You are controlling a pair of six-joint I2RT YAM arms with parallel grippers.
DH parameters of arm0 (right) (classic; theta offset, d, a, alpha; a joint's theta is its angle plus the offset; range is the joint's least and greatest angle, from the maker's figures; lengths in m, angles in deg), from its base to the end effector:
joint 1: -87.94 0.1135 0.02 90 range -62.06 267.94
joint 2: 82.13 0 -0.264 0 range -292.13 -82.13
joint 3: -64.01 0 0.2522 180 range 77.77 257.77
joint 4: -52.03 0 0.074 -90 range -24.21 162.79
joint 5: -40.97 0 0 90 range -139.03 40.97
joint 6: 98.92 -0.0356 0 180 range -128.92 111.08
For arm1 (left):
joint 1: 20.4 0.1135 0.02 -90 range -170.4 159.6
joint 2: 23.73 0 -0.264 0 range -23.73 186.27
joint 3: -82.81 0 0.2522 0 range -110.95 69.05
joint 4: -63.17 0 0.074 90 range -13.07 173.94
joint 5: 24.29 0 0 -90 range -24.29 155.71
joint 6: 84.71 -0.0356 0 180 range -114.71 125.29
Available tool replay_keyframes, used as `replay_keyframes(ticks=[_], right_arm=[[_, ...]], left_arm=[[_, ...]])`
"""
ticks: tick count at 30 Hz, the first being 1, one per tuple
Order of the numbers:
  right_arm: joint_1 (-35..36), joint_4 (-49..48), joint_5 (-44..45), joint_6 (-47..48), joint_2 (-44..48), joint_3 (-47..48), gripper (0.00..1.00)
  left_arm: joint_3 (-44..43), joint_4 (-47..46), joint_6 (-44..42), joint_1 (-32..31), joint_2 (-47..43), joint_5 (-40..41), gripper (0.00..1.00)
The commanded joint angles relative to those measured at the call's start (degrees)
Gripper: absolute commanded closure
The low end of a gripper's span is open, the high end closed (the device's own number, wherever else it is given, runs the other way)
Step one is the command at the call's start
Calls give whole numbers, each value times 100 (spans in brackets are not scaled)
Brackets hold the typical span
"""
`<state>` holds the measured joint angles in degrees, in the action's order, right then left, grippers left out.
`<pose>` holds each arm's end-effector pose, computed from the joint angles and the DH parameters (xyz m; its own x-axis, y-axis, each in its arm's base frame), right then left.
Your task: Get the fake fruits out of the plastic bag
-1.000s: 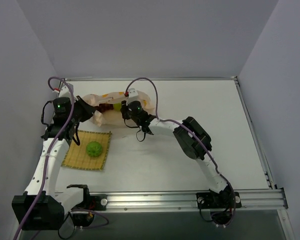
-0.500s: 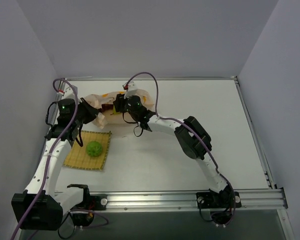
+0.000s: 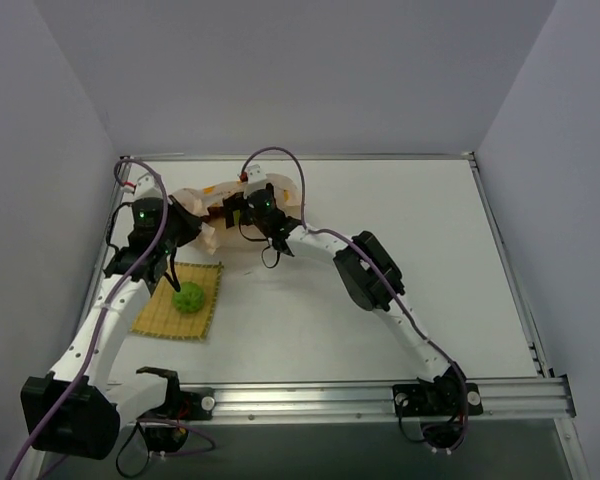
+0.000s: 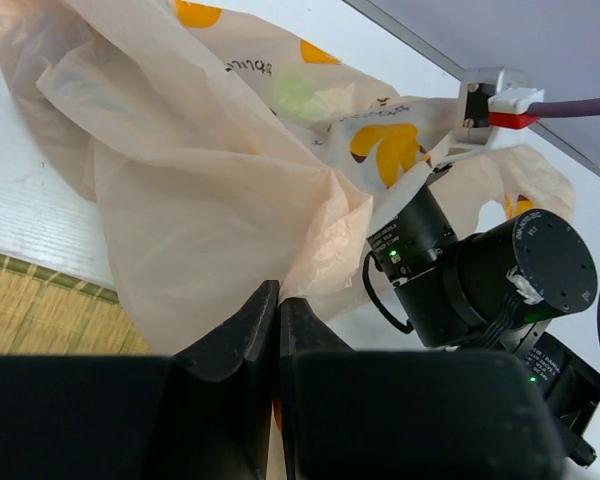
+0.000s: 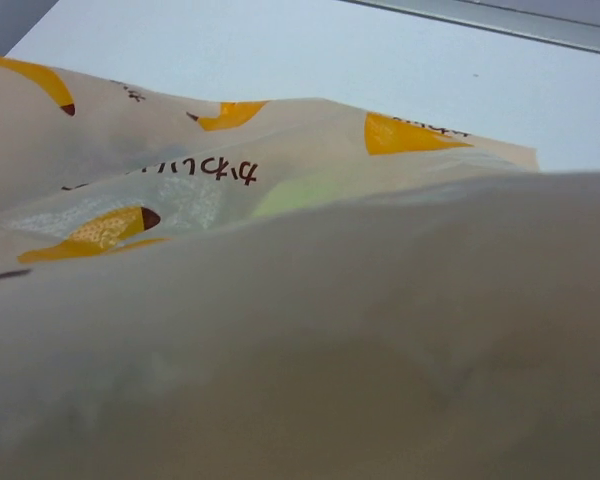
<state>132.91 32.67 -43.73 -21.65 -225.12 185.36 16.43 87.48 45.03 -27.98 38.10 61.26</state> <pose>0.4088 0.4038 0.1751 -0.1681 0.1422 -0.9755 -0.6165 0.7570 0.2166 0.2473 -0.0357 0.3292 -0.3880 -0.5914 -0.7069 -0.0575 0.7810 -0.6218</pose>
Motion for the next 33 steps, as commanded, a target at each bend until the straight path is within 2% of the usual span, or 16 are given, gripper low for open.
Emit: replay_keyframes(ticks=[1, 6, 8, 11, 14, 15, 18, 23, 27, 33], right_arm=[[-50, -80, 357, 350, -244, 481, 0], [-111, 384, 480, 184, -1044, 1508, 0], [-208, 570, 253, -228, -1396, 2054, 0], [-261, 438, 24, -572, -1625, 2388, 8], [-278, 229, -186, -739, -1758, 2495, 44], [-287, -112, -187, -766, -1723, 2364, 54], [-305, -658, -213, -783, -1460, 1768, 68], [-401, -1966, -468, -871, -406, 186, 70], [-498, -2672, -1003, -1073, 456, -1271, 71], [-472, -3305, -1628, -1346, 1484, -2478, 71]], left_arm=[[-64, -167, 68, -69, 180, 207, 98], [-38, -27, 16, -104, 287, 207, 98], [-81, 87, -81, -104, 269, 269, 98], [-108, 184, -160, -113, 243, 304, 98], [-99, 263, -230, -113, 251, 278, 97], [-91, 272, -248, -104, 260, 286, 98], [-29, 281, -283, -113, 260, 313, 98], [-29, 168, -205, -113, 321, 374, 98], [-108, -8, -37, -139, 462, 287, 98], [-520, 0, -151, -209, 682, 392, 98]])
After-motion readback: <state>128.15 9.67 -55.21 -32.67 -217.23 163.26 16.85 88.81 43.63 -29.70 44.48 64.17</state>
